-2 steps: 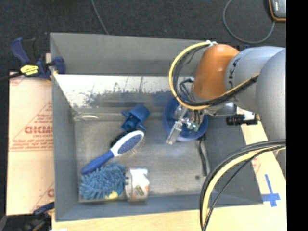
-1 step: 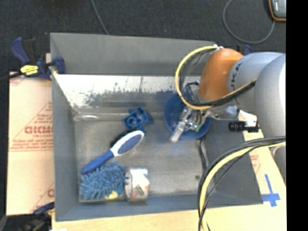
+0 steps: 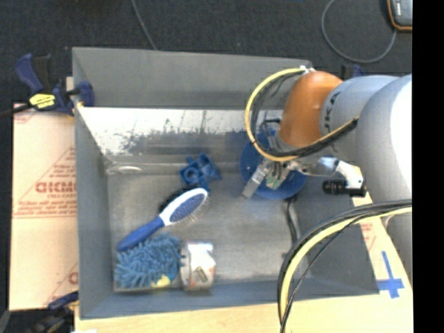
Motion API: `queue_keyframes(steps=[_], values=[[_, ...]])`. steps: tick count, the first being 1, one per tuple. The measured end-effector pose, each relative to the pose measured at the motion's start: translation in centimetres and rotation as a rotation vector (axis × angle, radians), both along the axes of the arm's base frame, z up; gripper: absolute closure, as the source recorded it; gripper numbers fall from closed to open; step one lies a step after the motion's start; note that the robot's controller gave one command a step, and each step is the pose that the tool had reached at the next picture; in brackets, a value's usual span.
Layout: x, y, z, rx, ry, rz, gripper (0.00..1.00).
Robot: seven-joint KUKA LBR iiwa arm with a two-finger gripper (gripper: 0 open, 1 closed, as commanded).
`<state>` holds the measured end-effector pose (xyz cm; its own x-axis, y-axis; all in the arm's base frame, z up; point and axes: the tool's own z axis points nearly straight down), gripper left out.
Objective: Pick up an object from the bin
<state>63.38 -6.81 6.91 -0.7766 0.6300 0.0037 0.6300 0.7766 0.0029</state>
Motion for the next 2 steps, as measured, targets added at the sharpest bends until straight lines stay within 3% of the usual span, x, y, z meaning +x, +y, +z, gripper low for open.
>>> queue_keyframes(steps=[2], values=[[-0.12, -0.04, 0.83, -0.001, 0.003, 0.001, 1.00]])
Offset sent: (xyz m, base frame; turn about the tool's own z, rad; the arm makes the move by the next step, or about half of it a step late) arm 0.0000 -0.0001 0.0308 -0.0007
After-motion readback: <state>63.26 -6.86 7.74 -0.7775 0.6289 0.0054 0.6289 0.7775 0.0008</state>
